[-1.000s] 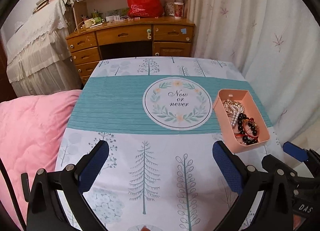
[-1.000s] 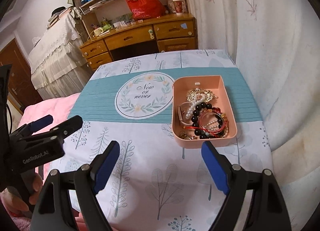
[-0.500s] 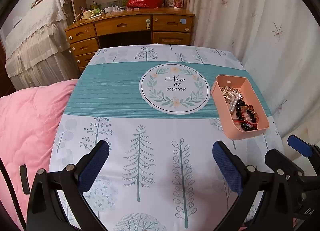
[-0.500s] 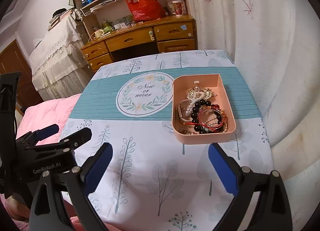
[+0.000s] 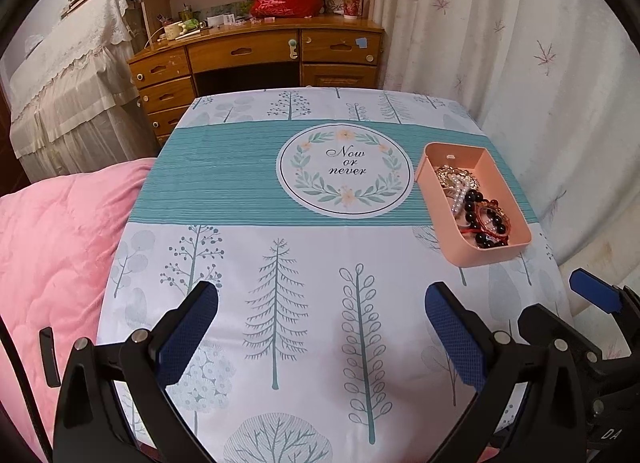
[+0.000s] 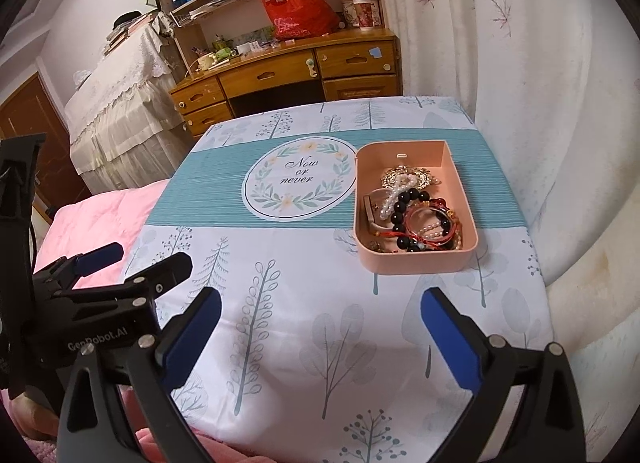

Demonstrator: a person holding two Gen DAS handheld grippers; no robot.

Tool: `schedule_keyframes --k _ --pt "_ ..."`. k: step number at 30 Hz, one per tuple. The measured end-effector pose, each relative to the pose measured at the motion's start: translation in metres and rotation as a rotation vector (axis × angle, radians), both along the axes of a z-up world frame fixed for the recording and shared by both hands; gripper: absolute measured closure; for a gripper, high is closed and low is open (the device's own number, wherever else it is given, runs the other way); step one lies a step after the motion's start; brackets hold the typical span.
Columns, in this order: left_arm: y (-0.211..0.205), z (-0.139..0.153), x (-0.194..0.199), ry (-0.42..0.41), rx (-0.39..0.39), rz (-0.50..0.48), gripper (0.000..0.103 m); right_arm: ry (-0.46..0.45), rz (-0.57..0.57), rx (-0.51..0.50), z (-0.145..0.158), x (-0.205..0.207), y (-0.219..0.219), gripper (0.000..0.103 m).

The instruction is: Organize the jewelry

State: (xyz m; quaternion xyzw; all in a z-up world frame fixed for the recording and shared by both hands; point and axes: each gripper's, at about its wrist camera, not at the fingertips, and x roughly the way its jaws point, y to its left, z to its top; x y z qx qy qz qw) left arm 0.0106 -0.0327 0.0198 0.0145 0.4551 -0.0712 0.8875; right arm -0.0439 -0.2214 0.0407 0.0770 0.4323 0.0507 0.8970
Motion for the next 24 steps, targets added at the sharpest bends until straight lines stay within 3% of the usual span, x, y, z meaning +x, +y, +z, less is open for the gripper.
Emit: schedule_keyframes --k 24 --pt "0.003 0.01 -0.014 -0.031 0.01 0.013 0.001 -0.019 0.015 -0.017 0.007 -0.007 0.01 0.002"
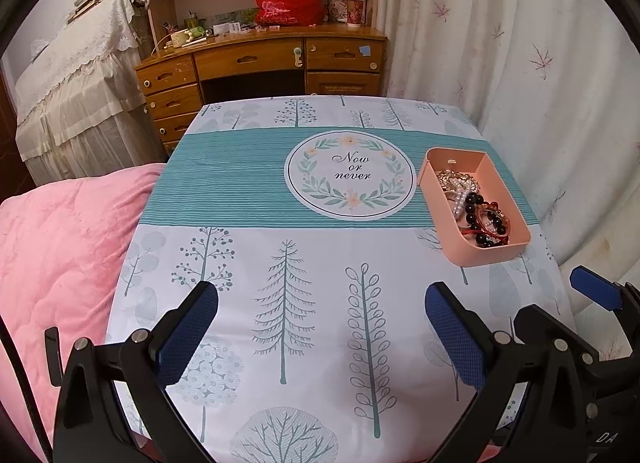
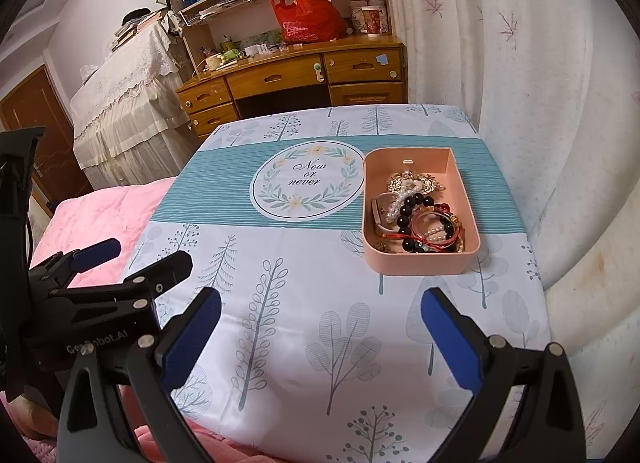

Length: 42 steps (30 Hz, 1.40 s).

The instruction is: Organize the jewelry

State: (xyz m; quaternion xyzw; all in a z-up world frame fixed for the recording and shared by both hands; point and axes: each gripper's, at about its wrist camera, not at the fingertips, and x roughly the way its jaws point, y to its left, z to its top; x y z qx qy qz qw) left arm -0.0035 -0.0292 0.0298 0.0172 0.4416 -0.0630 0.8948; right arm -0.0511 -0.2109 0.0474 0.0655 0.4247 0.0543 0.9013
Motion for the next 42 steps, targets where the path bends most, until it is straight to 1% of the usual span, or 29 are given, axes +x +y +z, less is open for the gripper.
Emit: schedule_keyframes --k 9,13,23,36,42 --pt "0.003 -0.003 0.003 0.008 0.001 0.005 0.001 0.004 0.003 0.0 0.0 0.0 0.0 0.002" --pt "0.002 -0.005 0.005 0.011 -0.011 -0.001 0.001 0.009 -0.002 -0.005 -0.002 0.003 -0.001 0.002" --pt "0.002 -0.007 0.008 0.01 -0.002 0.007 0.001 0.015 -0.012 -0.006 -0.005 0.007 -0.003 0.002" --pt "0.002 -0.008 0.012 0.012 0.004 -0.011 0.001 0.019 -0.022 -0.012 -0.01 0.01 -0.005 0.002" --pt "-0.002 -0.009 0.014 0.018 0.009 -0.031 0.001 0.015 -0.029 -0.032 -0.008 0.009 -0.008 0.002"
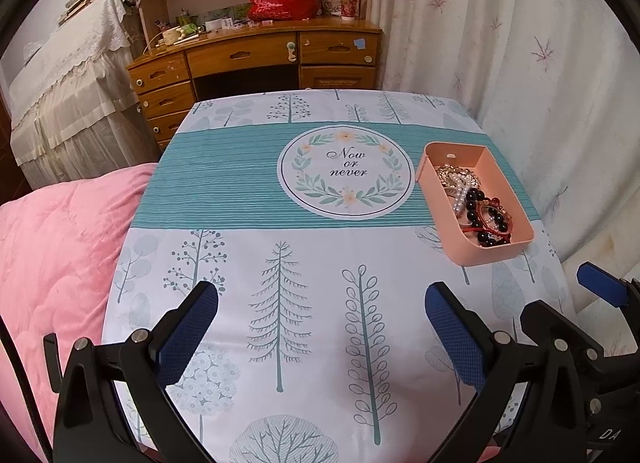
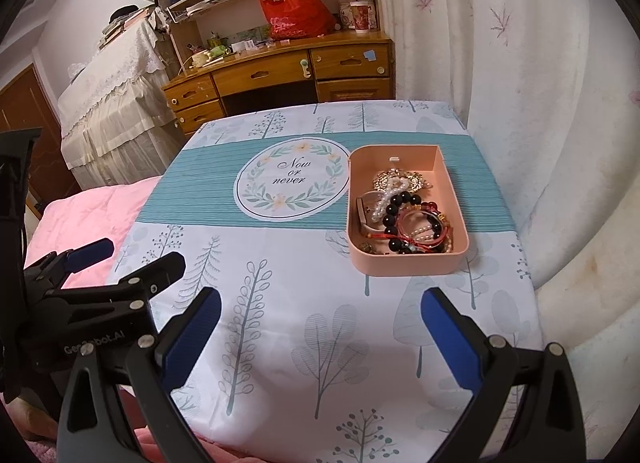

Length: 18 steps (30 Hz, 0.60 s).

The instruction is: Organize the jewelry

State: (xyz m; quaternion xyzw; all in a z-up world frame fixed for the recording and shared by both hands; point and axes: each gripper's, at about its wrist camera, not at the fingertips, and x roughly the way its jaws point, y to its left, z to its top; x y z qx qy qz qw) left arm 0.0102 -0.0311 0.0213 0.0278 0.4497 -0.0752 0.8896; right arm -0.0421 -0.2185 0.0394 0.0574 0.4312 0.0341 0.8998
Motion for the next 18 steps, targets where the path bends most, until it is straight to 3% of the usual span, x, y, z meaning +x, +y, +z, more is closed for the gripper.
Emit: schedule_keyframes --k 18 --pt "-0.0009 0.0038 0.0007 -0.015 0.018 0.004 0.001 0.016 -0.065 -0.056 0.0009 -0.0007 -0.0057 0.002"
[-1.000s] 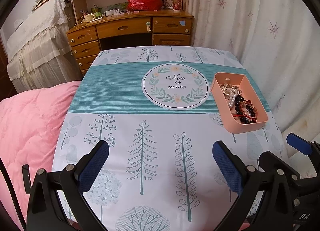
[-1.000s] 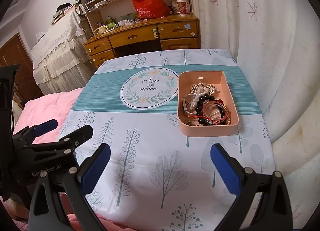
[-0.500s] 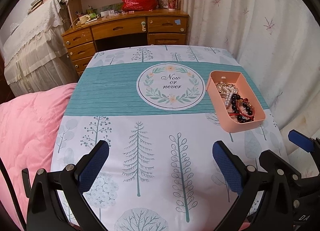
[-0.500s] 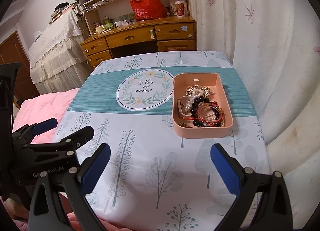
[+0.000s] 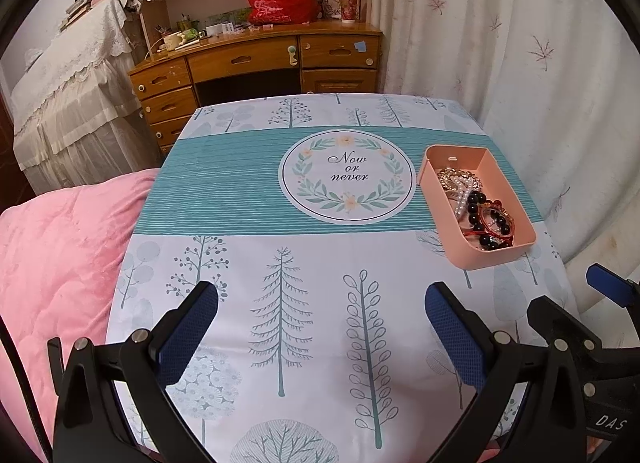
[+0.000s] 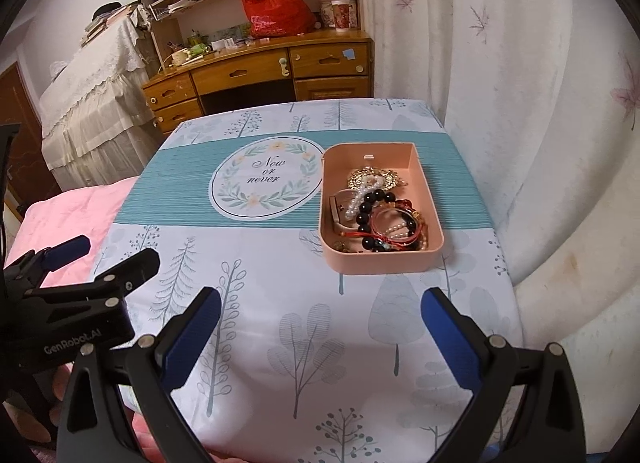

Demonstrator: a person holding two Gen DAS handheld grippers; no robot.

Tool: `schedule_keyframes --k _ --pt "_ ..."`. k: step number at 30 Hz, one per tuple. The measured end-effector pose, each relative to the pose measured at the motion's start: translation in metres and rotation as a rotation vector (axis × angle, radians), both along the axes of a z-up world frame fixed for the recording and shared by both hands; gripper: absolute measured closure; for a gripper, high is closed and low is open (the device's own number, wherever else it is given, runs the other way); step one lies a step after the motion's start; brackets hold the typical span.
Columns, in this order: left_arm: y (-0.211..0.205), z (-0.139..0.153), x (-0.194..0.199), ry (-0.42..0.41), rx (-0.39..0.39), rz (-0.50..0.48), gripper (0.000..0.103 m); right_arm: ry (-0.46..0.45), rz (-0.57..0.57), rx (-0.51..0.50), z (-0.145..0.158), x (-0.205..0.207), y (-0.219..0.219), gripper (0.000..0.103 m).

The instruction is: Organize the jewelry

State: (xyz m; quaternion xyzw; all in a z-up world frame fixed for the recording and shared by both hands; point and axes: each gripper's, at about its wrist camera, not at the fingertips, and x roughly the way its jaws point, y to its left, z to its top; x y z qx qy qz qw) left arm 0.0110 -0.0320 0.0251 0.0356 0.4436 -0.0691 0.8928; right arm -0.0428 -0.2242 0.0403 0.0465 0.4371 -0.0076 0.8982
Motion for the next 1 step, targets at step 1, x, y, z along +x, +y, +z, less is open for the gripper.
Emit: schedule_keyframes --k 1 --pt "-0.0002 -0.0002 0.0003 -0.001 0.001 0.0 0.001 -0.001 -0.001 0.0 0.0001 -0.0001 0.0002 0.002"
